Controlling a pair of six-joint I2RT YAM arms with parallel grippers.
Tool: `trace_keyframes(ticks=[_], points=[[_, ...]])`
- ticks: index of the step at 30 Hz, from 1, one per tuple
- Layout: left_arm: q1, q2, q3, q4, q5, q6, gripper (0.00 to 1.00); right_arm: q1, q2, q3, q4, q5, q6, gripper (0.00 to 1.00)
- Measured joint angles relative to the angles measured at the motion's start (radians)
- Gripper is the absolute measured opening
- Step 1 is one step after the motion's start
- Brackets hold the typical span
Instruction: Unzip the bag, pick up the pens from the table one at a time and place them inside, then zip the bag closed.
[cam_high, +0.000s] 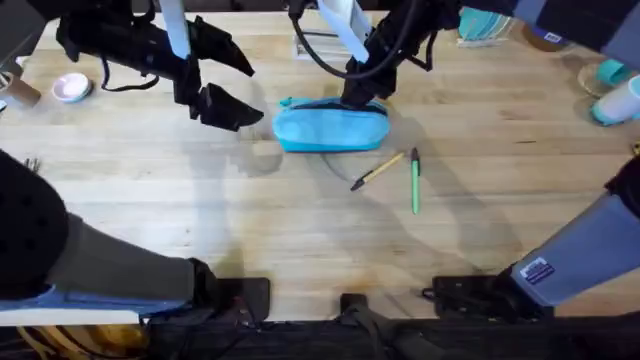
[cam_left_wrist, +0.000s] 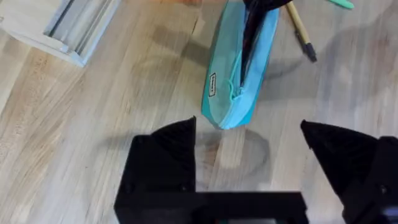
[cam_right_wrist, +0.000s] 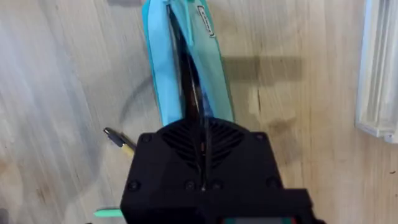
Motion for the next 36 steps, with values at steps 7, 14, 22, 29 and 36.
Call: trace_keyframes(ticks=[7, 14, 22, 29, 36], points=[[0.000, 0.000, 0.000, 0.000, 0.000, 0.000, 0.993, 0.000, 0.023, 0.000, 0.004, -0.004, 0.000, 0.032], [0.000, 0.000, 0.000, 0.000, 0.000, 0.000, 0.993, 0.002, 0.170, 0.000, 0.004, -0.026, 0.010, 0.032], [0.000, 0.000, 0.000, 0.000, 0.000, 0.000, 0.993, 0.002, 0.174, 0.000, 0.009, -0.027, 0.022, 0.491], [0.000, 0.000, 0.000, 0.000, 0.000, 0.000, 0.993, 0.006, 0.172, 0.000, -0.001, -0.034, 0.023, 0.993], [0.000, 0.000, 0.000, 0.000, 0.000, 0.000, 0.993, 0.007, 0.172, 0.000, 0.000, -0.034, 0.023, 0.995]])
